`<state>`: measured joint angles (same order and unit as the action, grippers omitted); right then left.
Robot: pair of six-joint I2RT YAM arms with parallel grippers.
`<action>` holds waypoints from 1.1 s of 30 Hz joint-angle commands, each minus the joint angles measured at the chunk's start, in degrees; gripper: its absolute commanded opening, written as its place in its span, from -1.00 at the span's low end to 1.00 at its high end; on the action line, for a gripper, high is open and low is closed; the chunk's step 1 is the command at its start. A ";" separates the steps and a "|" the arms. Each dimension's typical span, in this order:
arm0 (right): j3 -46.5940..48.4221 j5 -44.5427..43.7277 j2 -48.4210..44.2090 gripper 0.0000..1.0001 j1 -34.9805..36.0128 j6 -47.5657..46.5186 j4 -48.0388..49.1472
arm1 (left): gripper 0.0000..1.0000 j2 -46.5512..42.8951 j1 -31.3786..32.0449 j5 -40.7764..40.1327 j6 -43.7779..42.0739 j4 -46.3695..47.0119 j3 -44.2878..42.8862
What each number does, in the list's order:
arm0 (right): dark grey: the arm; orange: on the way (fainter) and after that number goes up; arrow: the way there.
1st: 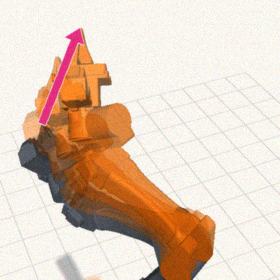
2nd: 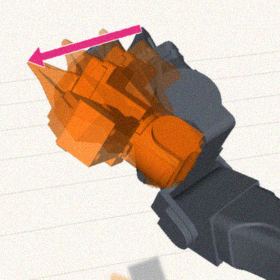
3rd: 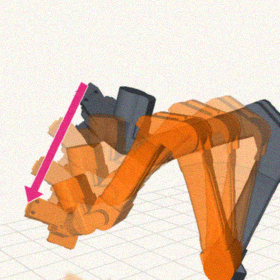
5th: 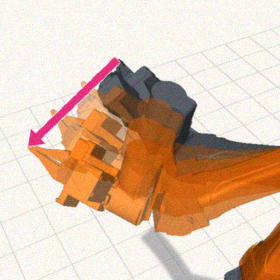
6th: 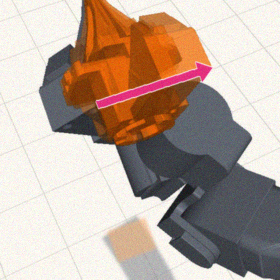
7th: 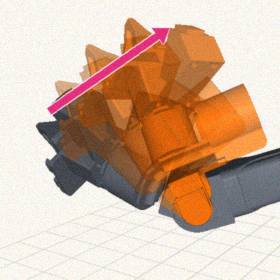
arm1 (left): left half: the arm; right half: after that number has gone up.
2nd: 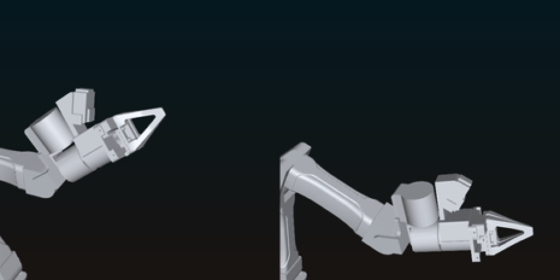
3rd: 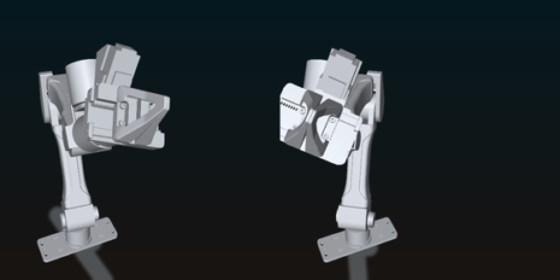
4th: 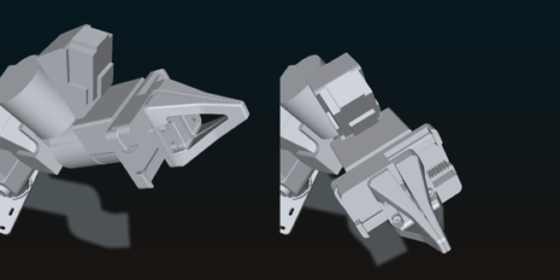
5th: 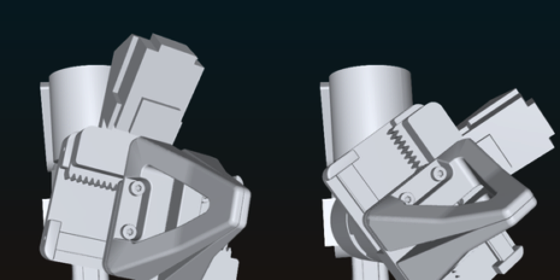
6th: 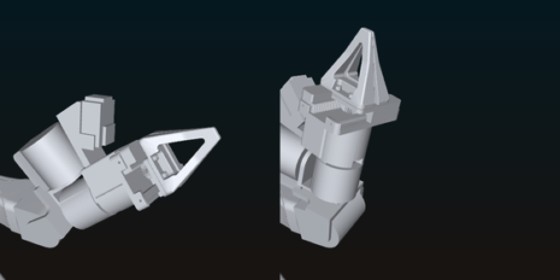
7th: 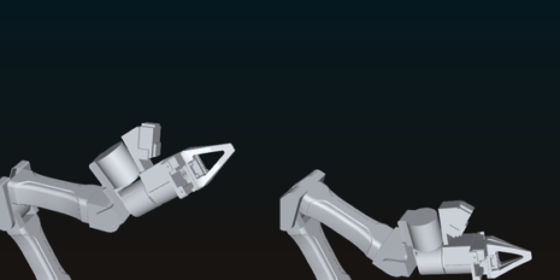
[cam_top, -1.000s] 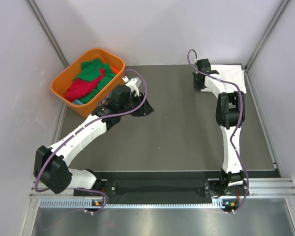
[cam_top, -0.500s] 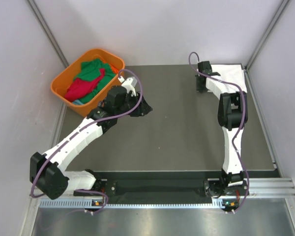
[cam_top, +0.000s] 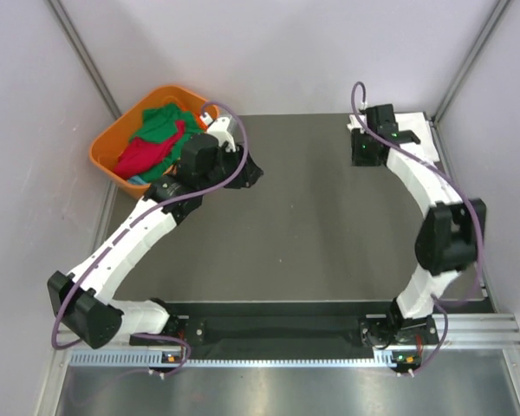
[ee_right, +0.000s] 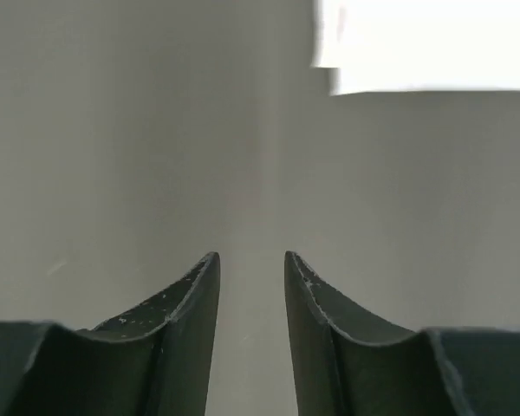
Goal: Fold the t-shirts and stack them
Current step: Reset both grippers
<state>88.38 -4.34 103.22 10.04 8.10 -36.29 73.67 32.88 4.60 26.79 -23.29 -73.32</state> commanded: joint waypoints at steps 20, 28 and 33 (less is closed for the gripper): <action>-30.90 27.10 -59.44 0.99 3.32 22.66 9.40 | 0.98 -7.57 -0.98 8.84 -0.51 -4.76 -6.67; -30.02 26.75 -60.94 0.99 3.40 22.75 10.37 | 0.98 -12.23 -0.98 7.97 -0.86 -0.80 -1.74; -29.58 26.14 -61.65 0.99 3.32 22.93 10.63 | 0.98 -11.97 -0.98 7.97 -1.12 -1.32 -1.56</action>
<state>56.99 21.67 42.48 13.39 30.33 -27.66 62.39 32.03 12.40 25.78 -28.14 -75.09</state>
